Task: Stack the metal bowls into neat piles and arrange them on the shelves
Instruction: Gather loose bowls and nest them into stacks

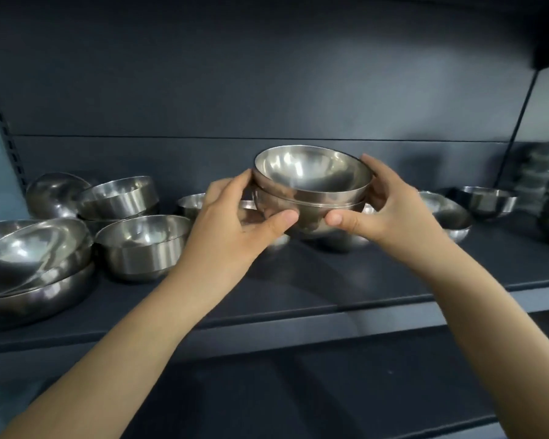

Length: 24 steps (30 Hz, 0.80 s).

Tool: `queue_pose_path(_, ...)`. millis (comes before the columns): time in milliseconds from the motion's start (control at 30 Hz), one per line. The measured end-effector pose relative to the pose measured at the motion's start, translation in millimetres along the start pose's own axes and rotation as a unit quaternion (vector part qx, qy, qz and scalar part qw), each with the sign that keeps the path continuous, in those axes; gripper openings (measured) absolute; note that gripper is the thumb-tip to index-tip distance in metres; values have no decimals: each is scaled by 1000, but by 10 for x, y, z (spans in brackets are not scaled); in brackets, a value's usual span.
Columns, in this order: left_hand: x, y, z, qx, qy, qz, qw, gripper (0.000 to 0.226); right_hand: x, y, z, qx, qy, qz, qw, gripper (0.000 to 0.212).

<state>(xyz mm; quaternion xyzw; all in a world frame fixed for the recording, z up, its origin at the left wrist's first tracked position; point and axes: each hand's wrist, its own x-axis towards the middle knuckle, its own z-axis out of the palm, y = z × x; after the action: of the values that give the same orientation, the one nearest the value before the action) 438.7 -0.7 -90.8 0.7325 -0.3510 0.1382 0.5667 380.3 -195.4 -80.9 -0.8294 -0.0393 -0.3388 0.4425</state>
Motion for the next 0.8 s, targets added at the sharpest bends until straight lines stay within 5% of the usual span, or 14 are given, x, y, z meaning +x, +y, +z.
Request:
queue_pose_path(167, 659, 85, 470, 38, -20, 1, 999, 37, 563, 224, -504, -38, -12, -10, 999, 115)
queue_pose_path(300, 1125, -24, 794, 63, -27, -1, 998, 28, 955, 470, -695, -55, -33, -8, 998, 74)
queue_pose_path(400, 1292, -213, 961, 49, -38, -25, 998, 36, 1106, 700, -728, -66, -36, 7, 997, 91)
queue_pose_path(567, 1268, -467, 1115, 84, -83, -76, 990, 31, 1052, 1111, -677, -68, -79, 42, 994, 61)
queue_pose_path(800, 1213, -366, 1166, 108, -83, -66, 989, 33, 1000, 1176, -693, -67, -86, 43, 993, 76)
